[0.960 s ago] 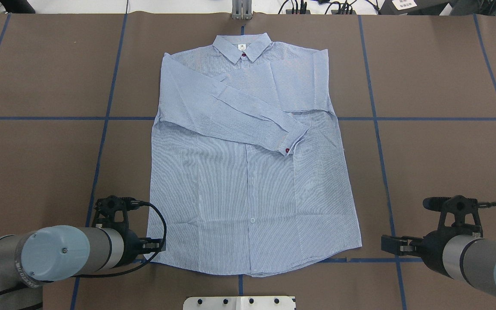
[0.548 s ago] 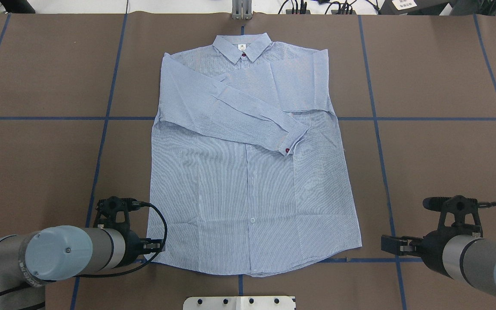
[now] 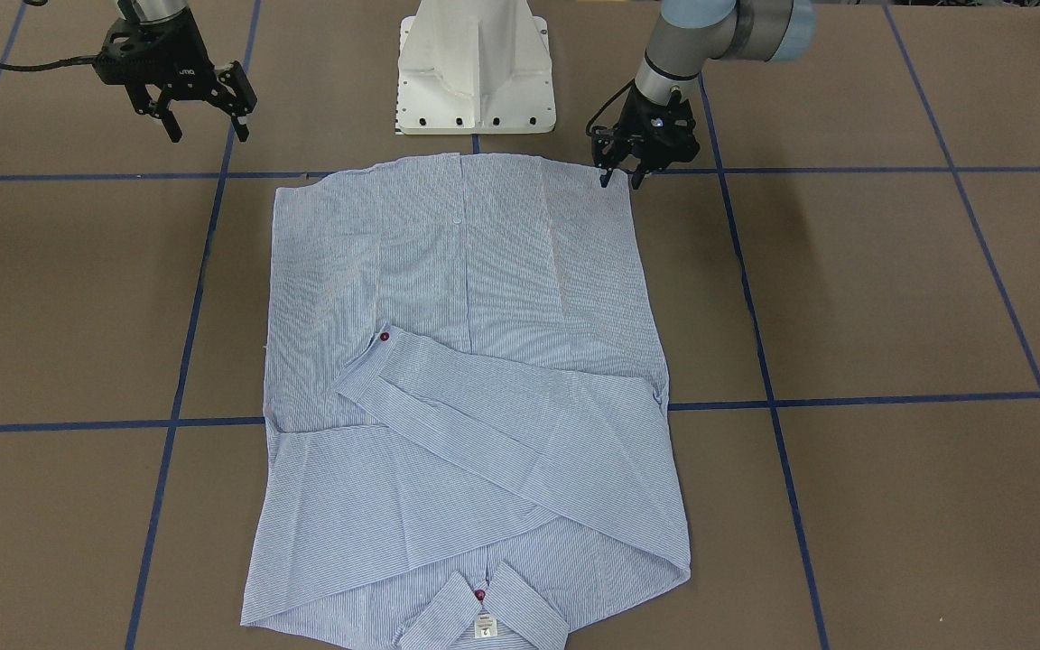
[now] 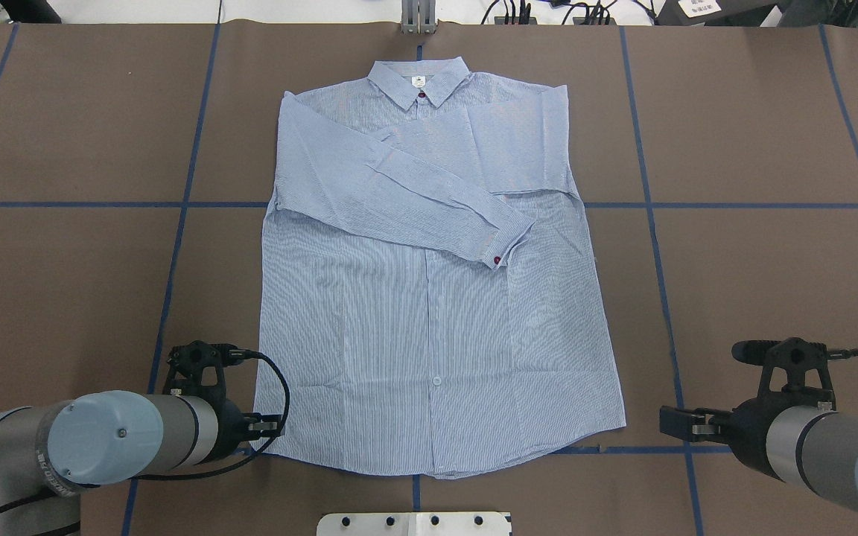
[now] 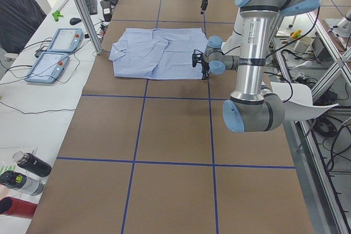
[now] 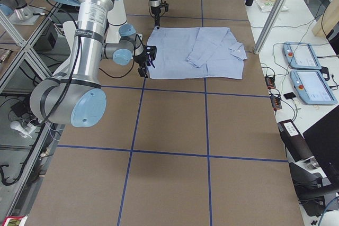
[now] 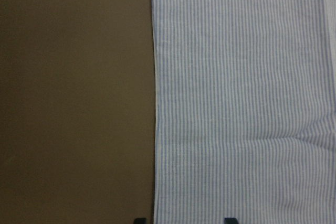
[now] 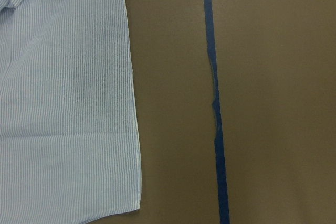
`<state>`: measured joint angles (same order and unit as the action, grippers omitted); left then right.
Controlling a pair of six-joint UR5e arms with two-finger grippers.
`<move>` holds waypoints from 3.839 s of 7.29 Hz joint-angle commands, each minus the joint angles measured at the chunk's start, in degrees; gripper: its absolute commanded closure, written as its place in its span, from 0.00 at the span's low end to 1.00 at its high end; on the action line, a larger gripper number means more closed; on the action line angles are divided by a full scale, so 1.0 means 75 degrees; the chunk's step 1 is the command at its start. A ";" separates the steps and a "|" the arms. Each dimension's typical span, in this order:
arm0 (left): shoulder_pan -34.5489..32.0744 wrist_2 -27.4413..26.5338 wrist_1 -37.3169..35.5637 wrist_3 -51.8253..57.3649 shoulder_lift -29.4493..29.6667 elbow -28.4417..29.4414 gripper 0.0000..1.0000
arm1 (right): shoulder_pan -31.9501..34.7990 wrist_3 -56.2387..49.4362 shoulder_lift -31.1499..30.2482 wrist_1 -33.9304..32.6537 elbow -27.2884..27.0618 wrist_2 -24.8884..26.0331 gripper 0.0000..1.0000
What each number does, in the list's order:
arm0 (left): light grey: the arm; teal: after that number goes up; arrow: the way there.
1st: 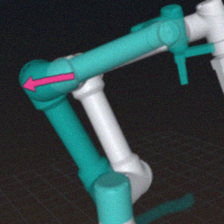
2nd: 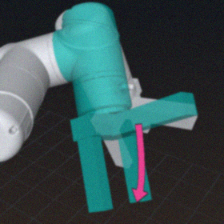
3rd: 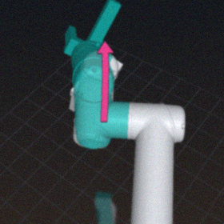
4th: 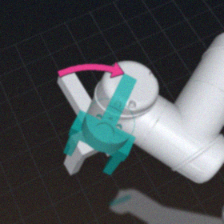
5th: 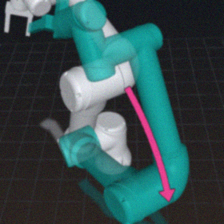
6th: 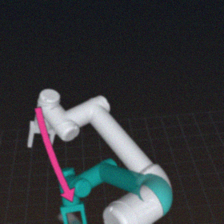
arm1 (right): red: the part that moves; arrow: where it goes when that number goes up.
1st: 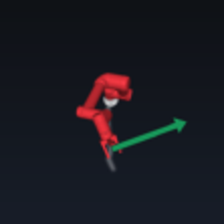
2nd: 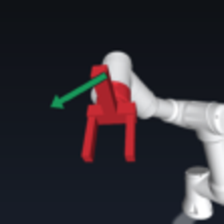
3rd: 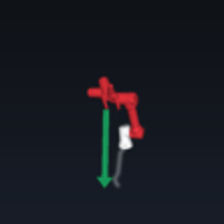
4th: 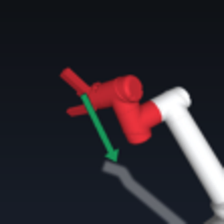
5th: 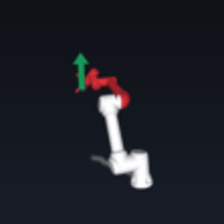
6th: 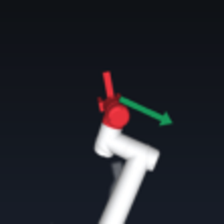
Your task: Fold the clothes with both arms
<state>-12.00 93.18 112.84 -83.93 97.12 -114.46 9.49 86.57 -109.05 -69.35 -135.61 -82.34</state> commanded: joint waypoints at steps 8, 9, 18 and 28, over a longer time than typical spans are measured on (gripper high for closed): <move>0.0030 0.0358 -0.0069 -0.0199 -0.0011 -0.0019 1.00 | 0.0001 0.0000 -0.0003 0.0000 -0.0001 -0.0002 0.00; 0.0030 0.0372 -0.0081 -0.0200 0.0000 -0.0031 1.00 | 0.0001 0.0012 -0.0015 0.0093 0.0010 -0.0013 0.00; 0.0018 0.0349 -0.0081 -0.0212 0.0047 -0.0137 1.00 | -0.0831 0.1395 0.0640 0.2297 0.2013 0.1660 0.55; 0.0019 0.0361 -0.0093 -0.0200 0.0071 -0.0148 1.00 | -0.1171 0.1418 0.0922 0.2297 0.2343 0.2049 0.60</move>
<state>-11.85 95.89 112.15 -85.43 97.64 -115.51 1.11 97.14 -102.16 -52.12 -118.07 -67.19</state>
